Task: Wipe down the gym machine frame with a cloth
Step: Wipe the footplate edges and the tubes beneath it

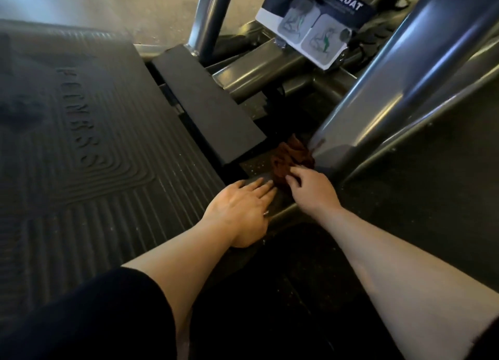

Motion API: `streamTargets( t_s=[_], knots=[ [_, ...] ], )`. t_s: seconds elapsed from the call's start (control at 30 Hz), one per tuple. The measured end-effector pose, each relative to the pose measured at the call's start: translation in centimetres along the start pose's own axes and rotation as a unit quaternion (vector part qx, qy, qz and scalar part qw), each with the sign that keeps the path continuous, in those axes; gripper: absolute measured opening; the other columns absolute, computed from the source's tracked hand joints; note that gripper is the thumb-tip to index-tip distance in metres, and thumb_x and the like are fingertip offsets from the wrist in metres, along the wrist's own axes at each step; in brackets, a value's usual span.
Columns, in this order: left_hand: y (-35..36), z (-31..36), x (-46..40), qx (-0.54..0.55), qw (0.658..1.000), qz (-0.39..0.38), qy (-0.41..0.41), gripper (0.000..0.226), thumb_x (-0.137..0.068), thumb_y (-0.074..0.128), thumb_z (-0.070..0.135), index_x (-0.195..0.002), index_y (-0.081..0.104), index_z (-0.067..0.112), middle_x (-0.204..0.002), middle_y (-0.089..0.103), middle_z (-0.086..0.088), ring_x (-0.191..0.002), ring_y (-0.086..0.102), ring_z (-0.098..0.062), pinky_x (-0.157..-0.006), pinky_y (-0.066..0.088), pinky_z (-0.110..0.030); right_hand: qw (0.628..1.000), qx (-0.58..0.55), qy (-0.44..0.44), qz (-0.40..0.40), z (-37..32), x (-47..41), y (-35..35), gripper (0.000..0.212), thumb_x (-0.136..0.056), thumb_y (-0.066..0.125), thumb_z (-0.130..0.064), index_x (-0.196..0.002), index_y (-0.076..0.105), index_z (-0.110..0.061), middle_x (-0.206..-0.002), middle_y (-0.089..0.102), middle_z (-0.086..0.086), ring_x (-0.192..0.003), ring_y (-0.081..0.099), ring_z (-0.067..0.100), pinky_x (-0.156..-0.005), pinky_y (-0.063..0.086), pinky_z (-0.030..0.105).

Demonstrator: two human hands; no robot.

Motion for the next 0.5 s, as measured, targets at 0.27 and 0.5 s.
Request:
streamTargets(
  t_s=[0.27, 0.5],
  knots=[
    [-0.4, 0.0, 0.4, -0.005, 1.0, -0.022, -0.02, 0.06, -0.102, 0.026, 0.041, -0.155, -0.001, 0.028, -0.161, -0.008, 0.008, -0.148, -0.009, -0.009, -0.122, 0.0, -0.039, 0.995, 0.043, -0.094, 0.003, 2.8, 0.5, 0.2, 0.035, -0.101, 0.048, -0.019, -0.133, 0.057, -0.01, -0.138, 0.055, 0.007, -0.136, 0.042, 0.022, -0.114, 0.027, 0.03],
    [-0.2, -0.1, 0.2, -0.005, 0.999, -0.024, -0.045, 0.06, -0.101, 0.026, 0.045, -0.153, -0.002, 0.034, -0.16, -0.007, 0.014, -0.146, -0.009, -0.003, -0.122, 0.002, -0.033, 0.995, 0.001, -0.084, -0.045, 1.8, -2.2, 0.7, 0.04, -0.103, 0.041, -0.021, -0.142, 0.048, -0.012, -0.153, 0.039, 0.004, -0.145, 0.025, 0.018, -0.118, 0.017, 0.029]
  ],
)
Point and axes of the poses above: each hand's wrist, its own x-axis away from the middle knuckle, its own y-axis out of the palm, z = x × y, the point moved 4 cm from there along -x, towards the middle knuckle
